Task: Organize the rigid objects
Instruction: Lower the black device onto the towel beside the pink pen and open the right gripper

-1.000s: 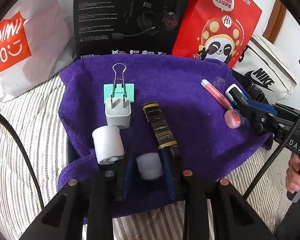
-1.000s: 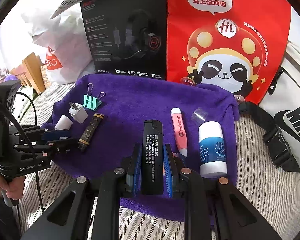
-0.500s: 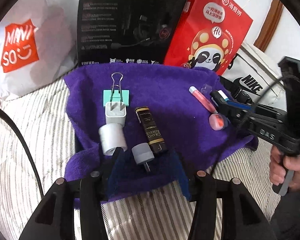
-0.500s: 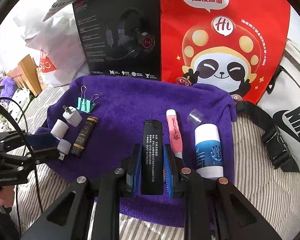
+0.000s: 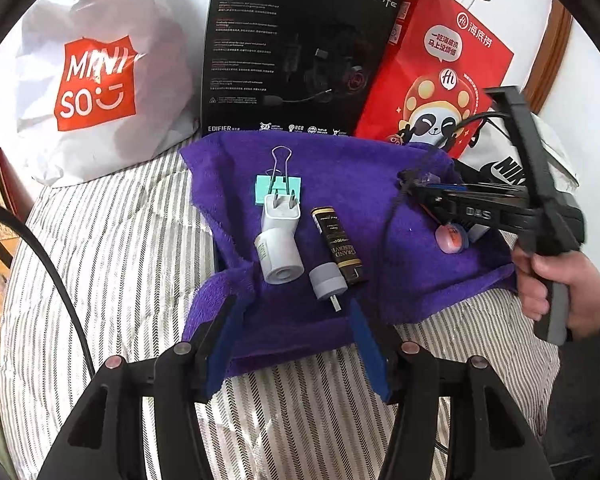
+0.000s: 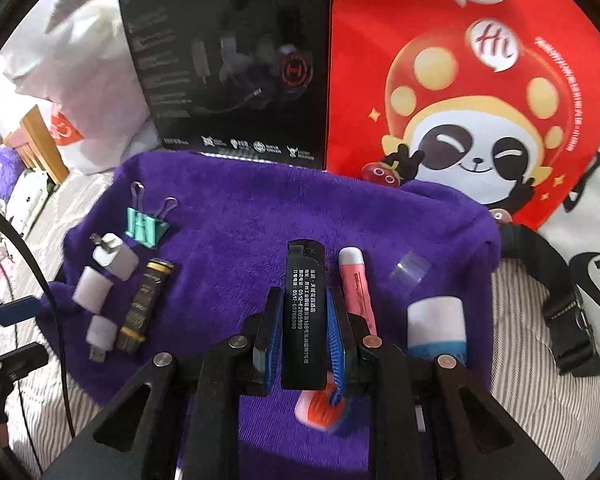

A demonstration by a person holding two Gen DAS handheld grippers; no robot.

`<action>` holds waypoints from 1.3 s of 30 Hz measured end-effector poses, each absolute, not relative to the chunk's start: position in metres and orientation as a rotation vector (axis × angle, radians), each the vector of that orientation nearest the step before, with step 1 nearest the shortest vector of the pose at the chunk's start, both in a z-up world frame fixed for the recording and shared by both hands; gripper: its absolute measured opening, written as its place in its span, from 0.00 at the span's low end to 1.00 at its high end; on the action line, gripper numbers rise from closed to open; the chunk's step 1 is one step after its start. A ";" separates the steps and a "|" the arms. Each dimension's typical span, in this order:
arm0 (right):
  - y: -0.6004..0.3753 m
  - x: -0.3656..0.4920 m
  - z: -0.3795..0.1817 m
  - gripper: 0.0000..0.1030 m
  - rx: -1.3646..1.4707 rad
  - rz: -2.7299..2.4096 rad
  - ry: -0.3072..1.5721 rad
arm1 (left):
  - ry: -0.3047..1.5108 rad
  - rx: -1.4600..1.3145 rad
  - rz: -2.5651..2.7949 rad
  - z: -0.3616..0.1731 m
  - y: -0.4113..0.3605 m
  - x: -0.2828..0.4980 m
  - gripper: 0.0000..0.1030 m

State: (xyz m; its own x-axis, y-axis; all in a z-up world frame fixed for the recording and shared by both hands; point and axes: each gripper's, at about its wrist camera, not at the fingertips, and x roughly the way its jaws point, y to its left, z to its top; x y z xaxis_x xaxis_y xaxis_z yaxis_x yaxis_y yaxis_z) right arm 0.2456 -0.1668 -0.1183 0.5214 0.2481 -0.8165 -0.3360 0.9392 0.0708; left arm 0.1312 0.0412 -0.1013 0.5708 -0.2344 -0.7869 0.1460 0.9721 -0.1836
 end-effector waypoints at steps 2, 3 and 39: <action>-0.164 0.253 -0.124 0.21 -0.110 0.346 0.981 | 0.935 -0.104 -0.227 -0.102 0.043 0.131 0.53; -0.163 0.256 -0.125 0.21 -0.111 0.343 0.986 | 0.934 -0.108 -0.229 -0.102 0.043 0.130 0.54; -0.190 0.189 -0.072 0.85 -0.076 0.300 0.909 | 0.952 -0.111 -0.188 -0.077 0.031 0.099 0.91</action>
State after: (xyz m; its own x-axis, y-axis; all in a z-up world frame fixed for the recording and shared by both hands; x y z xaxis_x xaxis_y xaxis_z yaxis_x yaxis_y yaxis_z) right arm 0.1891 -0.1898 -0.0720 0.5761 0.2244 -0.7860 -0.2882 0.9556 0.0616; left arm 0.0987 0.0310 -0.0766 0.5653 -0.2083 -0.7982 0.1106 0.9780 -0.1769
